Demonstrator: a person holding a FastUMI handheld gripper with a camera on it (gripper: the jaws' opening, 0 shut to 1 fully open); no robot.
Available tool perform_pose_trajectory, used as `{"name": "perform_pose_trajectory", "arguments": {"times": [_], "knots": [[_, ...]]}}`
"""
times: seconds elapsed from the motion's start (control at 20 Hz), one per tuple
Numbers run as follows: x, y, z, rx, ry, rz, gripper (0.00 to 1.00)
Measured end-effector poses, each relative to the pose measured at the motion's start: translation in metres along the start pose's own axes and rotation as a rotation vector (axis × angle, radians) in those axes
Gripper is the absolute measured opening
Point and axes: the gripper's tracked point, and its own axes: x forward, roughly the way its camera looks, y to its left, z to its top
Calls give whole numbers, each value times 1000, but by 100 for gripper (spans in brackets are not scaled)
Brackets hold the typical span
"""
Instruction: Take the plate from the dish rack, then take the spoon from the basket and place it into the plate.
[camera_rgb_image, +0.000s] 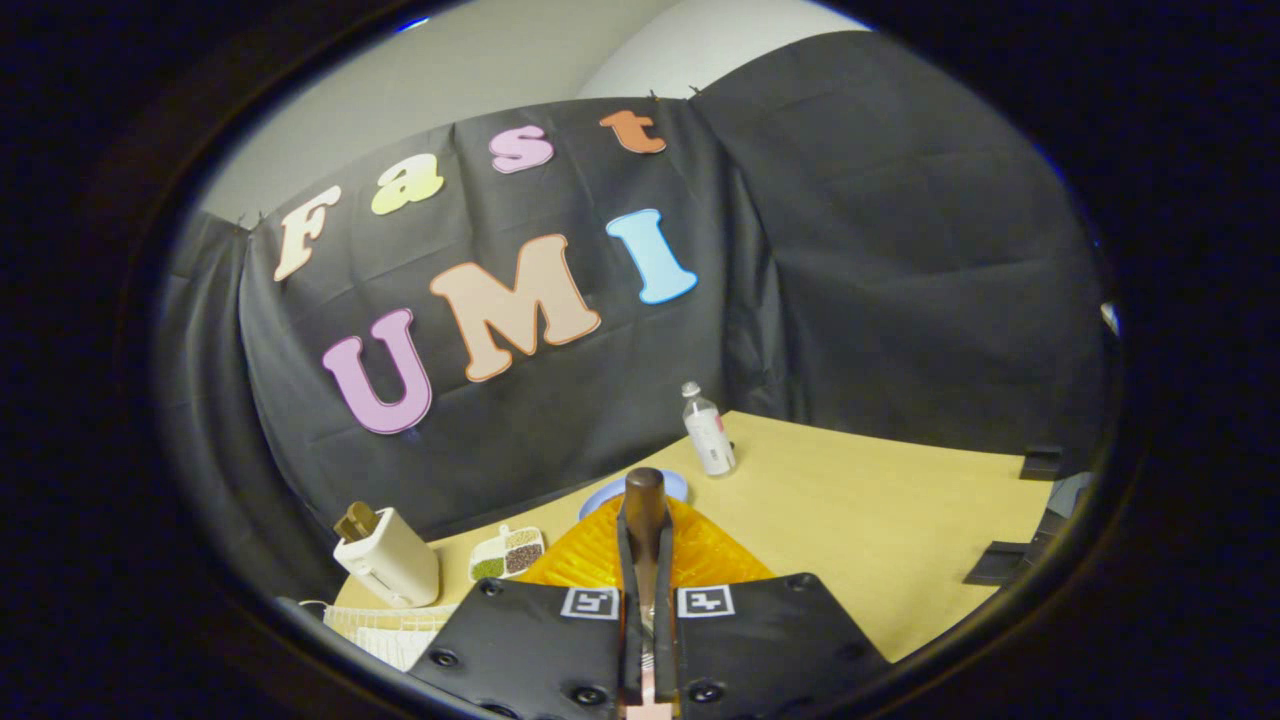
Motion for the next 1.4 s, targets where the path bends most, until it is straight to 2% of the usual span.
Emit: {"name": "perform_pose_trajectory", "arguments": {"times": [0.15,0.4,0.65,0.9,1.25,1.4], "knots": [[-21,-6,-8,36,5,-14,7],[-45,-18,-65,59,106,-22,7],[-54,-24,-124,8,226,-37,7],[-46,-22,-136,24,256,9,7],[-22,-57,-141,26,278,-37,15],[-15,-76,-150,-41,319,-94,21]]}}
